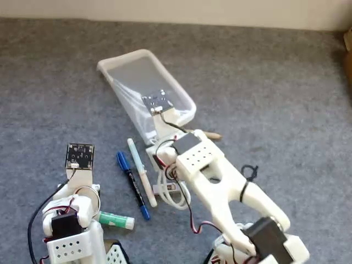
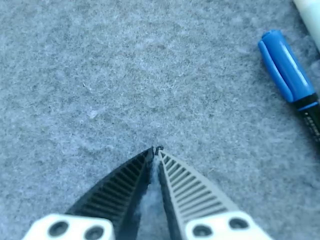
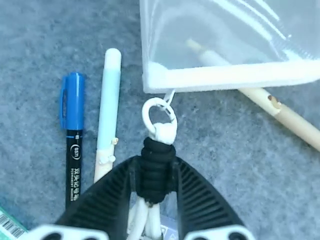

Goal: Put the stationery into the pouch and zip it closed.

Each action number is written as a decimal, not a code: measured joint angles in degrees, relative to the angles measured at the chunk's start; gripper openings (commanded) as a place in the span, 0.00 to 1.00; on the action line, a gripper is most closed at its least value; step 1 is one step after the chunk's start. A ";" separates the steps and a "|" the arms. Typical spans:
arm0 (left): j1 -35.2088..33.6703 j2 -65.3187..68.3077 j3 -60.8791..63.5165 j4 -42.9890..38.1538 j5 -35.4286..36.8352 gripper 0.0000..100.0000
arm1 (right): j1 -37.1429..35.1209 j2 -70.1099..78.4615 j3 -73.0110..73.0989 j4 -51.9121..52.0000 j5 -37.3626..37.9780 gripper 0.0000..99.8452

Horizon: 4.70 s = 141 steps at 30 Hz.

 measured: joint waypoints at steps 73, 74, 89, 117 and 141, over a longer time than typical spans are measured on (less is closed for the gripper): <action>14.51 -0.18 -5.54 -12.31 11.87 0.33 | -5.19 -18.81 8.09 -2.02 4.66 0.00; 14.59 0.00 -4.13 -14.59 11.87 0.33 | -5.19 -18.81 8.09 -2.02 4.66 0.00; 15.03 0.00 -0.26 -26.02 12.22 0.33 | -6.33 -18.81 8.09 -2.02 4.66 0.00; 16.53 0.00 0.00 -26.90 12.31 0.22 | -9.49 -36.57 18.11 1.23 4.75 0.00; 11.25 0.00 0.00 -28.40 12.40 0.06 | 6.86 -38.51 20.48 -7.03 5.10 0.00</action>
